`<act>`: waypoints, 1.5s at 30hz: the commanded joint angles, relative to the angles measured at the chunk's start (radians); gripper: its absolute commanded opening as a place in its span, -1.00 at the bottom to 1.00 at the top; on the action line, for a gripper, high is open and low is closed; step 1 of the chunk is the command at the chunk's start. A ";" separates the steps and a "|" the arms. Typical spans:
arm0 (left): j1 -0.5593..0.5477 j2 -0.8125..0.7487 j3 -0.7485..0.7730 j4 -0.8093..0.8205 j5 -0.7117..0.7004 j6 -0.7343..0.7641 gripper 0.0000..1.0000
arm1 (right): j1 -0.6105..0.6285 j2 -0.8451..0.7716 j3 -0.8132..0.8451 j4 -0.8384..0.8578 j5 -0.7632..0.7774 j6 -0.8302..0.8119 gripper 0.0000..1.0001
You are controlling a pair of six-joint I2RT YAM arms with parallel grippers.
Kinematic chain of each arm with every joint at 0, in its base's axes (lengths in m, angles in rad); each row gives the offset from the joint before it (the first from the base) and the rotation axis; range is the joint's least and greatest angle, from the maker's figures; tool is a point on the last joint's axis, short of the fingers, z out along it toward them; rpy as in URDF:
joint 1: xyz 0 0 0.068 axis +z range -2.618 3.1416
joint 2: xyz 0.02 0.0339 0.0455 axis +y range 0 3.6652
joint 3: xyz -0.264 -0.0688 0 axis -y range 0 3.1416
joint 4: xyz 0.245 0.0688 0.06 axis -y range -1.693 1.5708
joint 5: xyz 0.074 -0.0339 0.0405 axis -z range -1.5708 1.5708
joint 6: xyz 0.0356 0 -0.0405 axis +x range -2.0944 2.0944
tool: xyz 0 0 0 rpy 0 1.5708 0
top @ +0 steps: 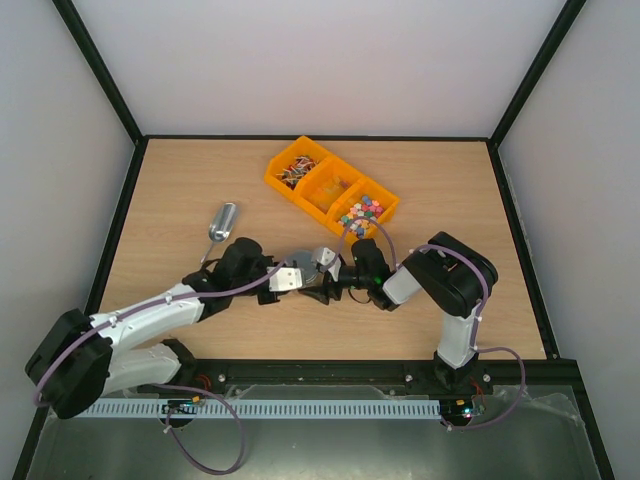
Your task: Pack the candies
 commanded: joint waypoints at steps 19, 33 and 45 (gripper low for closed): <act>0.098 -0.211 0.000 -0.197 0.061 0.036 -0.15 | 0.002 0.016 -0.019 -0.046 -0.090 0.002 -0.07; -0.030 -0.035 0.048 -0.036 0.101 -0.022 0.08 | 0.002 0.037 -0.009 -0.016 -0.062 0.050 -0.07; -0.008 -0.015 0.022 -0.073 -0.002 0.032 -0.41 | 0.001 0.022 -0.027 -0.030 -0.097 -0.002 -0.08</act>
